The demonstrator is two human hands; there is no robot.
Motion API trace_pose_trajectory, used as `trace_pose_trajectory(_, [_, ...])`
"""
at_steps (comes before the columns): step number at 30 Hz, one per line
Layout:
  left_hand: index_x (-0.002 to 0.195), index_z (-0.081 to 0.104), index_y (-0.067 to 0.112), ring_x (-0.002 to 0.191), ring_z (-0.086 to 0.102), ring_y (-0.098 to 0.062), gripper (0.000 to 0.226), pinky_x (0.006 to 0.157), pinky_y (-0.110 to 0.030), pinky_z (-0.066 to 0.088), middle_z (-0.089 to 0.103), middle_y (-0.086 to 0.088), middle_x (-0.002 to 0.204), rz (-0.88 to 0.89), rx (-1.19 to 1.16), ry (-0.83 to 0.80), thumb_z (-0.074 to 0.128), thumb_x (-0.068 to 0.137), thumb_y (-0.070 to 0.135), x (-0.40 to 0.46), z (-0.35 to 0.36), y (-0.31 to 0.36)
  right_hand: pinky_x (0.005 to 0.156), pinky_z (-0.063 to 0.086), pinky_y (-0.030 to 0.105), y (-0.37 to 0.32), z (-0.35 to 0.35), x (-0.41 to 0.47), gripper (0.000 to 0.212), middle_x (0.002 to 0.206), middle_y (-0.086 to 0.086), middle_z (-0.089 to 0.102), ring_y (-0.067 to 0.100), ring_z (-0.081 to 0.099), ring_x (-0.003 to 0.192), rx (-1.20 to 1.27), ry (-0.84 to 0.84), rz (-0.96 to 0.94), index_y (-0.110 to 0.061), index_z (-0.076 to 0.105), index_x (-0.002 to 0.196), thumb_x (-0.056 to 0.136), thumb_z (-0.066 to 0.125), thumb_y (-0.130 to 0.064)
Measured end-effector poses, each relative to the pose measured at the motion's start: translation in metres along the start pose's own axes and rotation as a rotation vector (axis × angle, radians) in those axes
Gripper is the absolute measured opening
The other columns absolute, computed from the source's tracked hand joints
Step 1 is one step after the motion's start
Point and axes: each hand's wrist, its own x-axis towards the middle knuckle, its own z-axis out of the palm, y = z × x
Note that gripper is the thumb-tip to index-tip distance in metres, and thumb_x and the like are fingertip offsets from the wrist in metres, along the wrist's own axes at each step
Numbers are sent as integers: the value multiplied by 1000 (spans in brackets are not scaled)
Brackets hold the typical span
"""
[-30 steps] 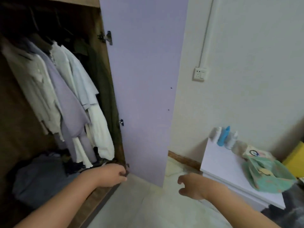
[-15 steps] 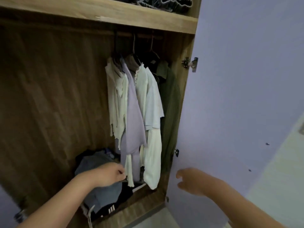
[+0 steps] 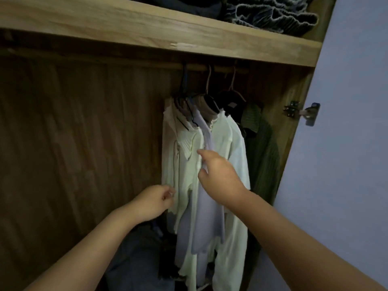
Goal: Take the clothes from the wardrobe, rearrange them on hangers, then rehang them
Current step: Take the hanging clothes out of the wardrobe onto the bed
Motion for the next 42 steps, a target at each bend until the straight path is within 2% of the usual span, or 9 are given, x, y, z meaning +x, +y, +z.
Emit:
trace_pose_trajectory(3, [126, 52, 17, 102, 57, -13, 31, 70, -5, 40, 59, -3, 114, 51, -12, 72, 48, 96, 18, 30, -35, -5, 96, 38, 28, -21, 11, 51, 47, 133, 11, 47, 26, 44, 123, -49, 123, -21, -6, 41, 134, 88, 45, -3])
trace_pose_trajectory(9, [125, 52, 21, 96, 55, -3, 30, 74, -7, 41, 56, 10, 107, 101, -51, 134, 49, 95, 19, 59, -92, -29, 103, 36, 37, -28, 37, 116, 63, 138, 19, 36, 34, 33, 129, -243, 139, 194, -6, 25, 145, 87, 49, -5])
trace_pose_trajectory(15, [113, 55, 27, 90, 56, 1, 23, 69, -11, 42, 56, 18, 96, 108, -127, 243, 51, 94, 16, 75, -117, -55, 57, 38, 24, -39, 57, 161, 45, 84, 1, 50, 20, 55, 78, 355, 131, 262, -6, 48, 128, 84, 55, -4])
trace_pose_trajectory(19, [109, 55, 28, 91, 59, -5, 24, 76, -14, 46, 57, 15, 98, 139, -161, 296, 51, 93, 11, 80, -132, -60, 73, 42, 24, -48, 79, 182, 58, 102, 5, 47, 21, 54, 100, 584, 228, 374, -7, 30, 137, 84, 51, 4])
trace_pose_trajectory(22, [106, 56, 28, 90, 60, -10, 23, 78, -18, 48, 59, 10, 99, 146, -193, 320, 50, 93, 10, 80, -144, -61, 81, 43, 32, -51, 87, 196, 52, 122, 14, 53, 35, 50, 116, 538, 194, 414, -8, 38, 134, 84, 45, 6])
trace_pose_trajectory(26, [102, 57, 25, 88, 61, -11, 22, 73, -14, 46, 59, 7, 98, 154, -219, 358, 50, 93, 7, 78, -150, -61, 75, 46, 18, -62, 84, 204, 32, 99, 0, 54, 13, 54, 89, 838, 220, 412, -9, 46, 111, 88, 37, 10])
trace_pose_trajectory(29, [99, 57, 24, 86, 60, -10, 24, 72, -14, 45, 59, 6, 97, 165, -251, 383, 49, 92, 3, 75, -152, -60, 81, 52, 30, -69, 74, 209, 29, 93, 8, 55, 21, 59, 86, 1240, 291, 392, -11, 47, 97, 89, 33, 13])
trace_pose_trajectory(34, [100, 60, 18, 81, 59, -8, 23, 71, -13, 44, 60, 4, 94, 204, -265, 449, 49, 91, -1, 71, -157, -53, 61, 54, 31, -80, 38, 205, 42, 85, 14, 59, 22, 64, 69, 1727, 259, 264, -9, 40, 88, 81, 17, 26])
trace_pose_trajectory(42, [88, 57, 35, 87, 57, -4, 35, 68, -15, 39, 59, 14, 95, 227, -275, 547, 49, 91, 1, 61, -154, -42, 59, 59, 26, -45, -3, 122, 61, 82, 9, 72, 17, 72, 71, 1630, 8, 191, -10, 47, 96, 66, 12, 30])
